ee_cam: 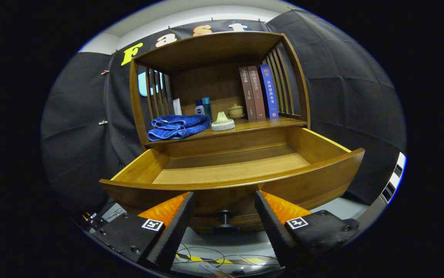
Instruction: Pull open the drawer, take out the items inside it, and place them on the countertop above the cabinet.
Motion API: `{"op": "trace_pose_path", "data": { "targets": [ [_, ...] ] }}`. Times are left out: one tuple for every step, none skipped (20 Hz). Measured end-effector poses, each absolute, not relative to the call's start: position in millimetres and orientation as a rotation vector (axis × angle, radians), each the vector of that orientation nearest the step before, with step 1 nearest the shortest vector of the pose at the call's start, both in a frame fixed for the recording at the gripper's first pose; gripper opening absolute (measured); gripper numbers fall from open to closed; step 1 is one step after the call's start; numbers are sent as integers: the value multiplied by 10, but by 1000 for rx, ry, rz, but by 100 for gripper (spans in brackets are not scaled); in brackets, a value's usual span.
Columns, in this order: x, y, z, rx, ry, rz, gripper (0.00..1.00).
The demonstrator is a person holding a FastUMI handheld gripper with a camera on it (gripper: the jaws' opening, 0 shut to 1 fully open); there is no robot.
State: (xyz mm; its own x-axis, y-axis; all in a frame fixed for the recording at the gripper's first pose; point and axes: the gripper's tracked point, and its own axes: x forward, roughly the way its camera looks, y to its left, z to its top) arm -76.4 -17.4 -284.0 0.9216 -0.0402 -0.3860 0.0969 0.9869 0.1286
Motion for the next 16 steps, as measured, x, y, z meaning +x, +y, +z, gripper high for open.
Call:
{"op": "trace_pose_path", "data": {
  "targets": [
    [-747, -178, -2839, 147, 391, -75, 99],
    [-745, -186, -2837, 145, 389, -79, 99],
    [-750, -182, -2829, 139, 390, -82, 99],
    [-750, -180, -2828, 134, 389, -83, 99],
    [-739, -185, -2821, 133, 388, -83, 99],
    [-713, -189, -2815, 135, 387, -83, 99],
    [-667, -196, -2822, 137, 392, -82, 99],
    [-617, -202, -2816, 137, 397, -82, 99],
    [-552, -207, -2815, 134, 404, -81, 100],
    [-475, -212, -2815, 132, 409, -81, 100],
    [-395, -216, -2819, 133, 414, -82, 100],
    [-312, -215, -2824, 137, 419, -83, 100],
    [-226, -215, -2832, 138, 421, -85, 100],
    [-131, -224, -2827, 137, 422, -88, 100],
    [-27, -225, -2809, 137, 414, -91, 100],
    [82, -237, -2777, 133, 399, -95, 100]
  ]
}}
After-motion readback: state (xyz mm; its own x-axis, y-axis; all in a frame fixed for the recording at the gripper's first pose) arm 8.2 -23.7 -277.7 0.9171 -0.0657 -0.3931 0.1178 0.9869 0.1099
